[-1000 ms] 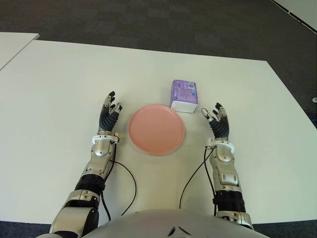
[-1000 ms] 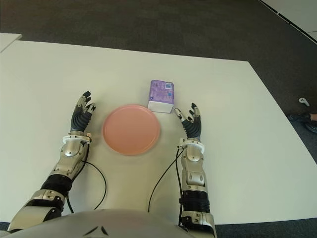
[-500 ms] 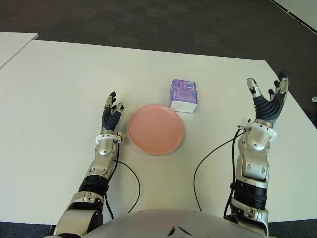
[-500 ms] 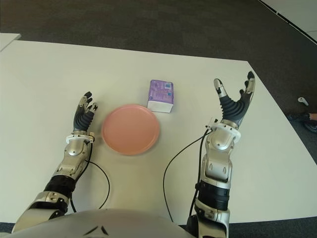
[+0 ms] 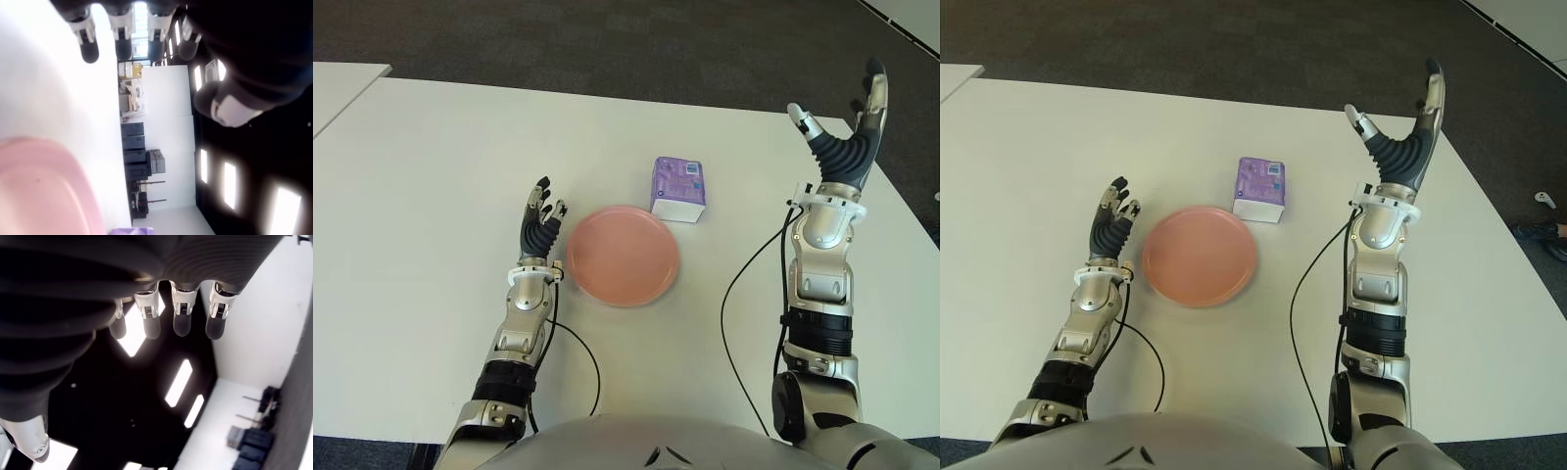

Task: Put the tissue paper into the plate.

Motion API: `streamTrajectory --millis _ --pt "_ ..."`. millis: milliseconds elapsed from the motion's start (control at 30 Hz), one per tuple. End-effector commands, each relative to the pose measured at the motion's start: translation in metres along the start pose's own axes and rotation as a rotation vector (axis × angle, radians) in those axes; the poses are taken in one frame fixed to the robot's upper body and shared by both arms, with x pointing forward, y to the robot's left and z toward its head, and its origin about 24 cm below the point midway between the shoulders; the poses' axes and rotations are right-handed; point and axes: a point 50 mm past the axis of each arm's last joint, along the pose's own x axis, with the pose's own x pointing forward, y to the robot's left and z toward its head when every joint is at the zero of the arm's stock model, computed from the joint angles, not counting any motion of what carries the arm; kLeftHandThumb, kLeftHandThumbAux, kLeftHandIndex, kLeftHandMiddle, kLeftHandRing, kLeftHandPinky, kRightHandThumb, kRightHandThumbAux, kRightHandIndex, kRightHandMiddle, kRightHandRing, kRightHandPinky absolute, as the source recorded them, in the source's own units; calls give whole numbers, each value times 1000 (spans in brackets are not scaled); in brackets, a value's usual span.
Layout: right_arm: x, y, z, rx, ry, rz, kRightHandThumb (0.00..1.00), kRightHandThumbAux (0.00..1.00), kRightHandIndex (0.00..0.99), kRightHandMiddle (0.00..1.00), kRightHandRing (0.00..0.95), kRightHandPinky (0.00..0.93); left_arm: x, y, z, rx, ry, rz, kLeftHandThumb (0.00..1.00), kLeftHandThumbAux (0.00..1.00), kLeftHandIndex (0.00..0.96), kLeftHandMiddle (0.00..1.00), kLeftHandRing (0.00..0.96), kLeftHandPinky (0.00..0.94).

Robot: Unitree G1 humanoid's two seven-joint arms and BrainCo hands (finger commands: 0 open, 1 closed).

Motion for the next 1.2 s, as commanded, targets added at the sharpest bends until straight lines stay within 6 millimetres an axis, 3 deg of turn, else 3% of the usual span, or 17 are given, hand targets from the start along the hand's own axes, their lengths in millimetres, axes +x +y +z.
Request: streamTrajectory --millis 33,200,400,500,567,633,767,867,1200 --pt "27 8 36 -130 -98 100 310 574 46 24 19 51 -8 -9 4 -11 33 -20 0 552 0 0 0 0" --pt "34 16 42 -220 -118 244 310 530 42 28 18 47 -6 -4 -1 7 59 -5 0 551 0 0 0 0" --pt "31 29 29 -310 -112 398 333 504 29 19 6 23 -5 -4 -3 10 63 10 0 557 0 0 0 0" --pt "35 52 11 -370 -116 511 361 499 15 9 1 10 -5 -3 -6 11 71 13 0 562 0 0 0 0" --pt "31 80 -7 -396 -107 659 376 497 7 4 0 5 -5 -3 -8 13 81 10 0 565 0 0 0 0" --pt "28 92 -13 -412 -121 758 390 497 3 1 0 2 -5 -2 -10 13 88 7 0 568 0 0 0 0" --pt "22 95 -12 -441 -210 940 387 477 0 0 0 0 -5 -1 -12 15 102 5 0 568 0 0 0 0" --pt "9 101 -23 -469 -252 1023 382 460 0 0 0 3 -3 2 -17 26 111 6 0 566 0 0 0 0" --pt "-5 120 -39 -506 -303 1160 354 393 0 0 0 2 0 8 -28 33 119 0 0 556 0 0 0 0"
